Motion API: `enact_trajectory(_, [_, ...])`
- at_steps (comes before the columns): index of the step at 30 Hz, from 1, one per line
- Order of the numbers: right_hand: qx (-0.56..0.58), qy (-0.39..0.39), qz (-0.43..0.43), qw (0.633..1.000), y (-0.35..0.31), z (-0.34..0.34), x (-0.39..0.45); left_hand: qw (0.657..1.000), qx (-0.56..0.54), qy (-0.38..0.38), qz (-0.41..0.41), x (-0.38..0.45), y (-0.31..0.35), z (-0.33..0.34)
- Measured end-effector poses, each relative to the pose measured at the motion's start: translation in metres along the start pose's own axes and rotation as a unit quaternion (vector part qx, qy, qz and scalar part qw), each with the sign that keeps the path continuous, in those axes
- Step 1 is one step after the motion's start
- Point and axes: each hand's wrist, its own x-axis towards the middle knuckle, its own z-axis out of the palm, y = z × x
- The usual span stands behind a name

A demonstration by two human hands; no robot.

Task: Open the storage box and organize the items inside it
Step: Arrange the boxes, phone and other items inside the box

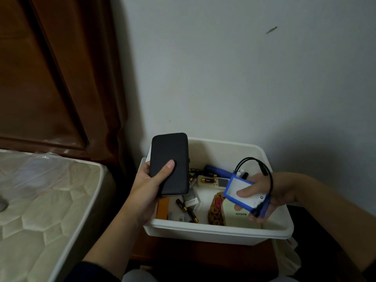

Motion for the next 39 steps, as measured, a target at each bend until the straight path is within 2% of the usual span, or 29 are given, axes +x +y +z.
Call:
enact_trajectory(5, [-0.153,0.05,0.002,0.987,-0.01,0.007,0.012,1.0,0.004,-0.009,-0.006,0.002,-0.002,-0.002])
enact_trajectory(11, [-0.301,0.04,0.026,0.953,-0.009,0.015,0.028,1.0,0.014,-0.018,-0.004,0.007,-0.006,-0.007])
enact_trajectory(14, [-0.337,0.021,0.073,0.938,-0.006,0.016,0.034,1.0,0.013,-0.016,-0.004,0.01,-0.008,-0.009])
enact_trajectory(16, [-0.357,0.03,0.073,0.931,-0.005,0.018,0.035,1.0,0.015,-0.016,-0.004,0.011,-0.008,-0.009])
enact_trajectory(21, [-0.49,0.046,0.053,0.869,-0.01,0.016,0.031,0.999,0.034,-0.015,-0.003,0.01,-0.007,-0.008])
enact_trajectory(25, [-0.59,0.062,0.074,0.801,-0.016,0.01,0.022,0.999,0.036,-0.015,-0.005,0.008,-0.006,-0.007])
enact_trajectory(28, [-0.623,0.151,0.082,0.763,-0.028,0.016,0.017,0.999,0.032,-0.012,-0.007,0.007,-0.006,-0.006])
enact_trajectory(31, [-0.63,0.3,-0.014,0.716,-0.037,0.037,0.021,1.0,0.027,-0.008,-0.004,0.006,-0.005,-0.005])
enact_trajectory(32, [-0.625,0.323,-0.068,0.707,-0.037,0.047,0.025,1.0,0.025,-0.008,-0.002,0.005,-0.004,-0.004])
enact_trajectory(33, [-0.62,0.303,-0.113,0.715,-0.036,0.056,0.029,1.0,0.023,-0.008,-0.001,0.005,-0.004,-0.004])
enact_trajectory(34, [-0.607,0.254,-0.139,0.74,-0.036,0.065,0.033,1.0,0.022,-0.007,0.0,0.004,-0.003,-0.003])
enact_trajectory(35, [-0.591,0.197,-0.139,0.769,-0.034,0.074,0.038,1.0,0.021,-0.006,0.001,0.003,-0.003,-0.003])
enact_trajectory(36, [-0.588,0.157,-0.127,0.783,-0.031,0.08,0.042,1.0,0.019,-0.005,0.0,0.003,-0.002,-0.003])
enact_trajectory(39, [-0.579,0.153,-0.154,0.786,-0.026,0.089,0.065,1.0,0.004,0.0,-0.009,0.003,-0.002,-0.004])
